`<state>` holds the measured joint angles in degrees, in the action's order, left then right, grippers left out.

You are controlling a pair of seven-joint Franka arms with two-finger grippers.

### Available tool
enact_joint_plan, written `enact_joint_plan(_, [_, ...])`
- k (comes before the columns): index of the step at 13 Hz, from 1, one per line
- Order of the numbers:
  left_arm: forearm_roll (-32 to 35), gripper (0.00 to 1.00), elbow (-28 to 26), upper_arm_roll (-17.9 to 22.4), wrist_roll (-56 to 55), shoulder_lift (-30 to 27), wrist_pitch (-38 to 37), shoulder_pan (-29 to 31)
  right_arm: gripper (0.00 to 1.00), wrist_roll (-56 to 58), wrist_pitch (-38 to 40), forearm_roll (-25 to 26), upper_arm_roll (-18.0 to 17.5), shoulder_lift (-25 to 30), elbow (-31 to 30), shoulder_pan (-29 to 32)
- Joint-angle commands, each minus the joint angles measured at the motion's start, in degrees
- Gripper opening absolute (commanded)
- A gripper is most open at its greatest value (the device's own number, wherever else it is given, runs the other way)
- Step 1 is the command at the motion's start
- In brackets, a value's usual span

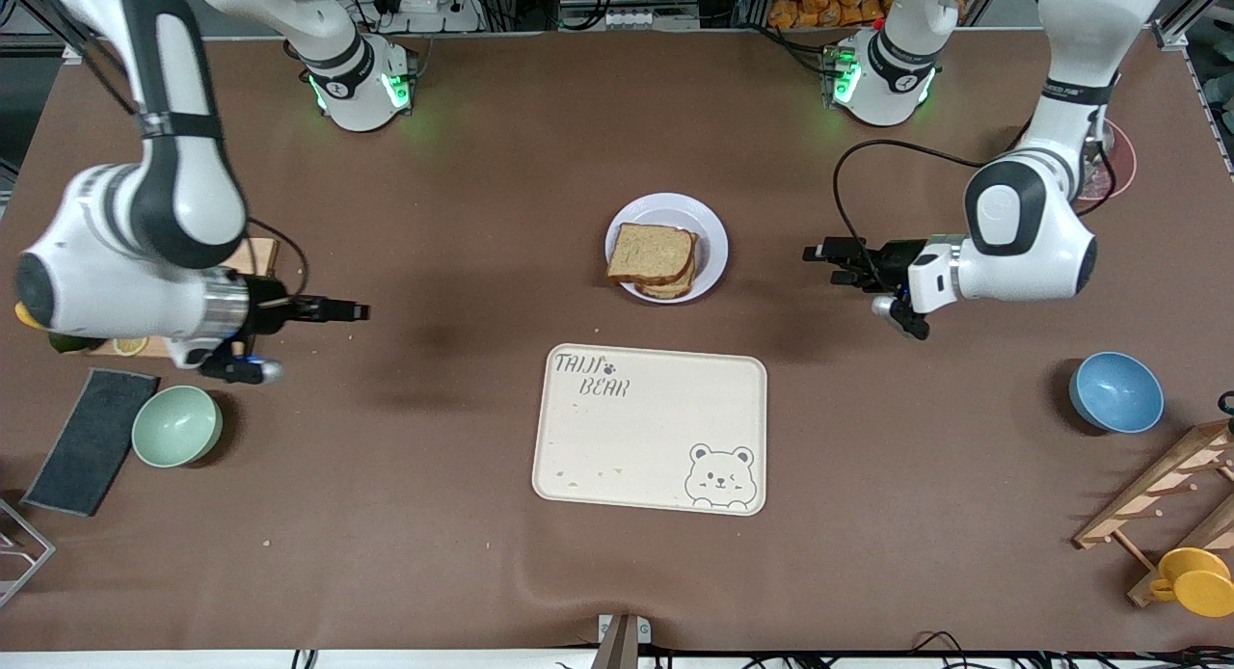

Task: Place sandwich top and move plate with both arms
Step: 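Withdraw the right gripper while the left gripper reaches the plate rim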

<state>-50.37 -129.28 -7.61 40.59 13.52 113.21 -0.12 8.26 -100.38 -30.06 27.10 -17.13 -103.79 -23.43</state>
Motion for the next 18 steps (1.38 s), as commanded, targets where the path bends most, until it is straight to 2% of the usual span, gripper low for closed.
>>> enact_joint_plan(1, [-3.7,1.00,-4.0,-4.8,2.2,-1.1,4.8,-0.5,1.00,7.3,5.7,6.0,-3.7,-0.5,6.5,9.9])
enact_joint_plan(3, [-4.4,1.00,-5.1,-5.5,5.6,0.4,6.8,-0.5,1.00,7.9,12.0,13.3,-6.6,-0.3,14.7,14.1])
enact_joint_plan(4, [-8.3,1.00,-5.5,-5.6,7.9,1.4,6.8,-0.6,1.00,7.9,14.3,17.4,-8.4,-0.1,18.5,15.6])
enact_joint_plan(6, [-16.6,1.00,-6.9,-6.6,12.0,2.6,8.3,-2.6,1.00,7.3,20.4,19.1,-15.9,1.2,23.2,21.7])
enact_joint_plan(7, [-19.7,1.00,-7.6,-6.7,14.0,3.5,10.9,-3.5,1.00,6.6,23.3,20.0,-16.9,2.8,23.8,22.0])
enact_joint_plan(11, [-30.8,1.00,-8.6,-6.9,21.0,7.5,14.5,-6.5,1.00,4.1,23.9,21.2,-17.6,9.2,22.2,24.0])
enact_joint_plan(13, [-32.9,1.00,-9.0,-6.9,22.0,7.7,14.6,-7.2,1.00,-1.2,22.9,21.7,-17.6,13.0,18.9,23.6])
enact_joint_plan(15, [-36.7,1.00,-8.9,-6.9,22.2,8.3,14.8,-9.3,1.00,-1.6,21.1,22.3,-17.6,14.1,17.3,22.9])
enact_joint_plan(18, [-39.8,1.00,-8.9,-6.9,24.0,9.1,14.8,-10.8,1.00,-2.0,13.2,25.0,-18.8,21.1,6.5,21.5])
